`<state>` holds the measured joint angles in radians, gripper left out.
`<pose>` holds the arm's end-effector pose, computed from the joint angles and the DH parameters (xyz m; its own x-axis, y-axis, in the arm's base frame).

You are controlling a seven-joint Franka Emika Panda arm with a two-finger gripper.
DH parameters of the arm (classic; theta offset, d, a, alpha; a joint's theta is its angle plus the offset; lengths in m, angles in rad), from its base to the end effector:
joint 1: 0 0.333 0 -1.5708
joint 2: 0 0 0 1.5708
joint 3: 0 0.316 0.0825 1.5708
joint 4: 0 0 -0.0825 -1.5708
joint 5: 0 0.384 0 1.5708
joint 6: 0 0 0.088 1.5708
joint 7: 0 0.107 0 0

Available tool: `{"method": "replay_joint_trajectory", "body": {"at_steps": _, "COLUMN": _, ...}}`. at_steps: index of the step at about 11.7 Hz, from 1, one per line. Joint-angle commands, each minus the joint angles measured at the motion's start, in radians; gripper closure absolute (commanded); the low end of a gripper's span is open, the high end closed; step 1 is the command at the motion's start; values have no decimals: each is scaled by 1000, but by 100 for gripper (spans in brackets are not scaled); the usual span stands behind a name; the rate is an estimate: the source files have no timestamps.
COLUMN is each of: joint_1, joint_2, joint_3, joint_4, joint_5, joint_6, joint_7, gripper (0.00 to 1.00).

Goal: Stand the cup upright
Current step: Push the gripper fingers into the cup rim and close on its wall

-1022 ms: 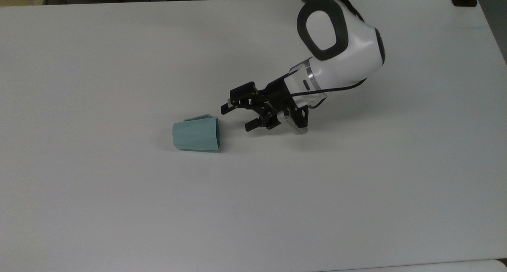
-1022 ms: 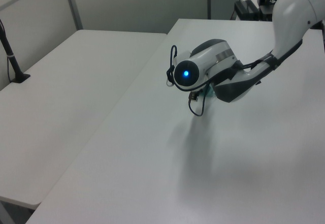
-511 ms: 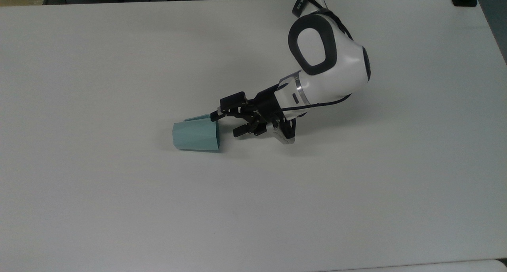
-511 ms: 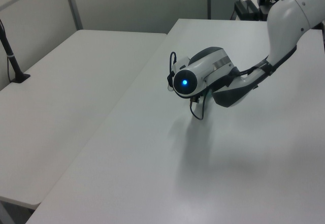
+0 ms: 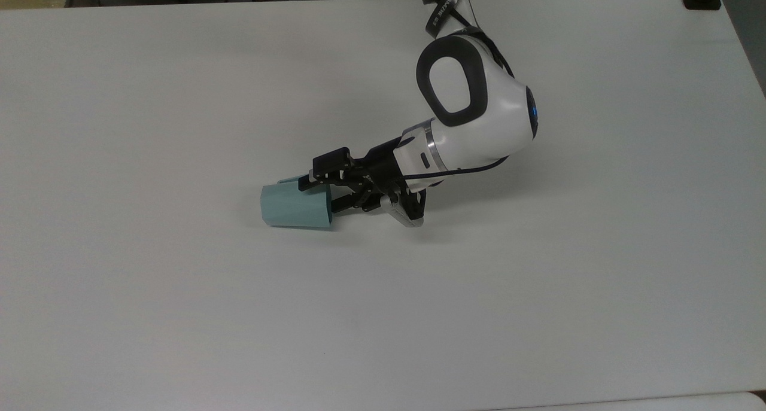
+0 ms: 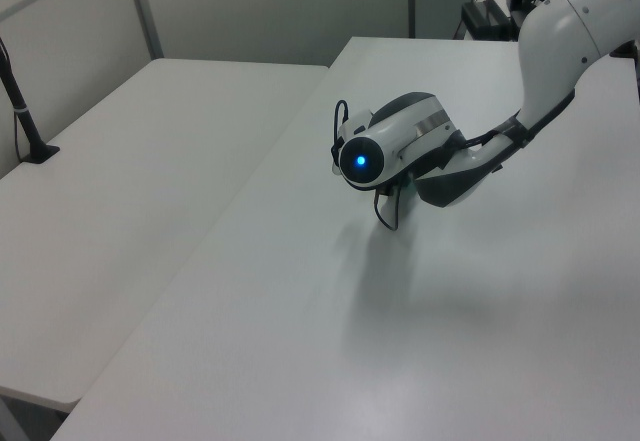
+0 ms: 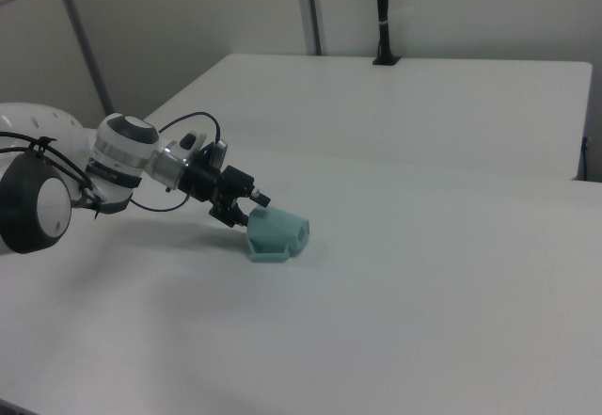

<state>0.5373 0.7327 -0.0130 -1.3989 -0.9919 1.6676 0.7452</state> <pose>0.6430 0.2793 0.2816 0.9702 0.2061 0.1273 -0.0013 -0.5211 0.8535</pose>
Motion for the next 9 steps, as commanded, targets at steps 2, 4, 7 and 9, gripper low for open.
{"method": "replay_joint_trajectory", "body": {"at_steps": 2, "joint_1": -16, "joint_2": 7, "joint_3": -12, "joint_4": 18, "joint_5": -8, "joint_6": 18, "joint_7": -37, "gripper": 23}}
{"method": "replay_joint_trajectory", "body": {"at_steps": 4, "joint_1": -25, "joint_2": 10, "joint_3": -16, "joint_4": 14, "joint_5": -8, "joint_6": 20, "joint_7": -50, "gripper": 39}}
{"method": "replay_joint_trajectory", "body": {"at_steps": 7, "joint_1": -28, "joint_2": 16, "joint_3": -19, "joint_4": -2, "joint_5": -10, "joint_6": 20, "joint_7": -50, "gripper": 89}}
{"method": "replay_joint_trajectory", "body": {"at_steps": 9, "joint_1": -26, "joint_2": 17, "joint_3": -19, "joint_4": -5, "joint_5": -8, "joint_6": 20, "joint_7": -50, "gripper": 100}}
